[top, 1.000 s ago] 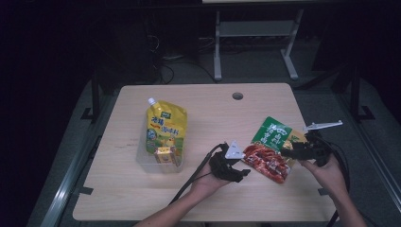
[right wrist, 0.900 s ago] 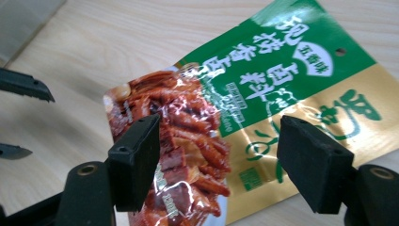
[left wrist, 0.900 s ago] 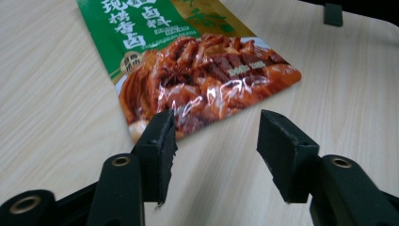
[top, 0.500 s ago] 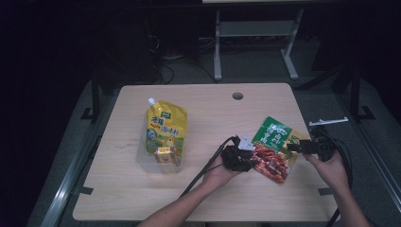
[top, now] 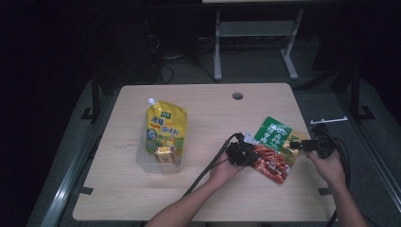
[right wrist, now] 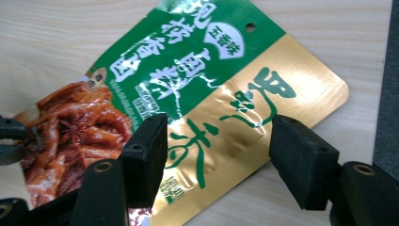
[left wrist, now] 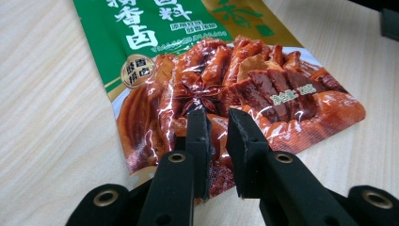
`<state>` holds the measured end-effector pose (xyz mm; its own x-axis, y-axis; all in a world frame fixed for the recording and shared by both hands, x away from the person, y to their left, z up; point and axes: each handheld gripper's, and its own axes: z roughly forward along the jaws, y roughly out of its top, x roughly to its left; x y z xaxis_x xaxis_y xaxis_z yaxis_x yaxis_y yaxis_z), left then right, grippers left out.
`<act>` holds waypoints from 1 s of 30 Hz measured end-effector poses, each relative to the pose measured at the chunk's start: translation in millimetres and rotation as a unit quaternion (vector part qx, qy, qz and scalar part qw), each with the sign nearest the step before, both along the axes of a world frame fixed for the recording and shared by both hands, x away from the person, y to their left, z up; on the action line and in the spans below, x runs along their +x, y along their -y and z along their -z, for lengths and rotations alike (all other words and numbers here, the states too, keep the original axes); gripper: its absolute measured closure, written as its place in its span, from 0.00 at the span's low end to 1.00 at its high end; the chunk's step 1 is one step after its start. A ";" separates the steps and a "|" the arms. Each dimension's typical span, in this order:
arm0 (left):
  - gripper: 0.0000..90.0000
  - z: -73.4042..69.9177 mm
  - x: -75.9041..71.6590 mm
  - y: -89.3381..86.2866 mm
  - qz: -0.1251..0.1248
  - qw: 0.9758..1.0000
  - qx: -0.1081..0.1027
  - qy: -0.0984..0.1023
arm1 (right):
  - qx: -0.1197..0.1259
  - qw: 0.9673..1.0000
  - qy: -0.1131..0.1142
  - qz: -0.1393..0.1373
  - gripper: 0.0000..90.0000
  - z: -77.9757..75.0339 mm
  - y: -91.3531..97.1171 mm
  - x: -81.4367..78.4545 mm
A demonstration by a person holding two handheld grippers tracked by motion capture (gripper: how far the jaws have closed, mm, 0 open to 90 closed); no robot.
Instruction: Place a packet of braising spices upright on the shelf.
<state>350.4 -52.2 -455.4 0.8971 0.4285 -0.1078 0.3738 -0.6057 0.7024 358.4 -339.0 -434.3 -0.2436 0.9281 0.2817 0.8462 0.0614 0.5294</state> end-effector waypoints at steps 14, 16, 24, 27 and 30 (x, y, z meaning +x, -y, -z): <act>0.96 6.2 1.3 7.0 -0.001 1.000 0.016 0.002 | 0.000 1.000 -0.009 0.018 0.42 6.5 10.2 2.5; 0.98 6.8 1.3 7.0 -0.003 1.000 0.018 0.001 | 0.002 1.000 -0.010 0.023 0.41 7.2 11.9 3.1; 1.00 7.6 1.3 7.3 0.001 1.000 0.026 0.007 | 0.006 0.999 -0.012 0.033 0.40 11.1 15.0 6.9; 1.00 7.7 1.3 7.4 0.001 1.000 0.027 0.007 | 0.005 0.999 -0.018 0.036 0.40 11.9 14.9 8.1; 1.00 7.6 1.3 7.5 0.001 1.000 0.029 0.006 | 0.002 0.999 -0.019 0.037 0.40 13.9 16.4 9.4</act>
